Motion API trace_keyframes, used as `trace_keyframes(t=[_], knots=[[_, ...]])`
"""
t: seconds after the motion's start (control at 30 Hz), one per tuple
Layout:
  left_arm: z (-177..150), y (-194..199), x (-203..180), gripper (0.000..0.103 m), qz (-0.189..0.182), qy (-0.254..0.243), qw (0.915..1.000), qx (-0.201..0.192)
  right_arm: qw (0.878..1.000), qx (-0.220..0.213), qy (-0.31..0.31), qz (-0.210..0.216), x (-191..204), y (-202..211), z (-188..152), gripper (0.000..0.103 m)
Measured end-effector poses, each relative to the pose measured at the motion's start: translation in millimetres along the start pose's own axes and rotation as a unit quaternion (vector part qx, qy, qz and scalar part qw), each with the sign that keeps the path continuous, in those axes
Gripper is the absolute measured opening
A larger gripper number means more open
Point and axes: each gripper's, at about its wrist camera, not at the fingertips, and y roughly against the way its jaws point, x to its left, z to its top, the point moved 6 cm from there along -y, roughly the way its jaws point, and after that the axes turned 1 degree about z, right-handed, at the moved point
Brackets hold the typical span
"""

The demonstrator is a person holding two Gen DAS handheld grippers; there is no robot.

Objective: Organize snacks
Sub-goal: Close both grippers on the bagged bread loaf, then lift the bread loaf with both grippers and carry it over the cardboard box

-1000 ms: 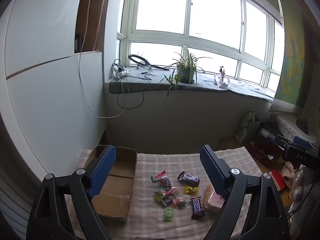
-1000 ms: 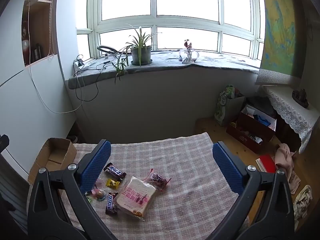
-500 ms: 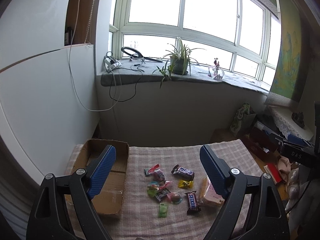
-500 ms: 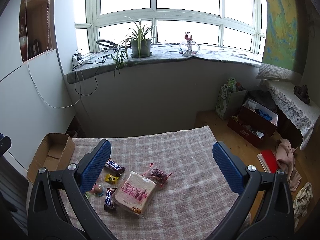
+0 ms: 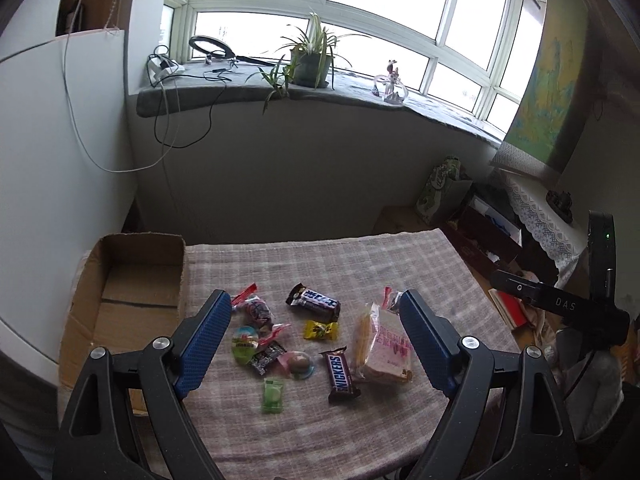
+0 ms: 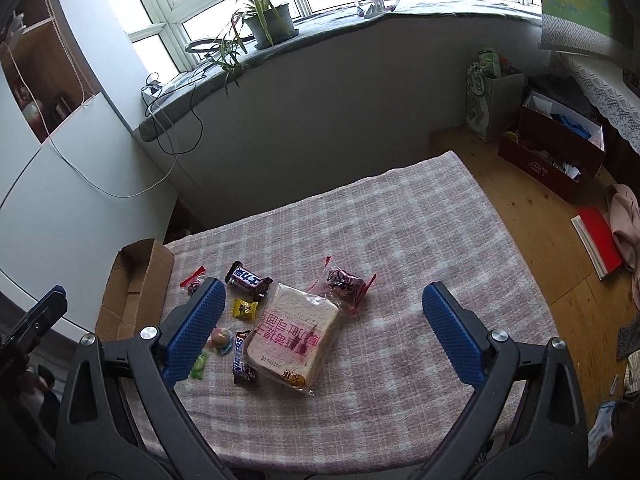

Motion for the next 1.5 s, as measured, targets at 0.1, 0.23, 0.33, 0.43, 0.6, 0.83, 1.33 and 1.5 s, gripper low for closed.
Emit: trace_keyframes(t=[0.1, 0.23, 0.33, 0.43, 0.6, 0.83, 1.33, 1.5], knots=[[-8, -23, -10, 0.086, -0.03, 0.001, 0.999, 0.032, 0.997, 0.049, -0.029, 0.047, -5, -23, -14, 0.094], [-22, -51, -26, 0.085, -0.08, 0.017, 0.9929, 0.087, 0.991, 0.09, -0.067, 0.079, -15, -47, -31, 0.09], [-33, -72, -39, 0.082, -0.109, 0.021, 0.9857, 0.127, 0.985, 0.114, -0.087, 0.096, -16, -63, -42, 0.089], [-44, -92, -49, 0.073, -0.13, 0.017, 0.9787, 0.158, 0.979, 0.135, -0.102, 0.118, -15, -77, -49, 0.085], [-65, -120, -55, 0.064, -0.148, 0.018, 0.9671, 0.206, 0.97, 0.163, -0.125, 0.132, -17, -101, -58, 0.074], [-77, -146, -59, 0.055, -0.157, 0.003, 0.9602, 0.231, 0.958, 0.188, -0.156, 0.147, -22, -129, -67, 0.066], [-92, -177, -73, 0.051, -0.164, -0.043, 0.9488, 0.267, 0.94, 0.217, -0.195, 0.179, -26, -161, -72, 0.057], [-90, -176, -73, 0.05, -0.168, -0.05, 0.9489, 0.263, 0.941, 0.22, -0.187, 0.178, -25, -162, -70, 0.053]])
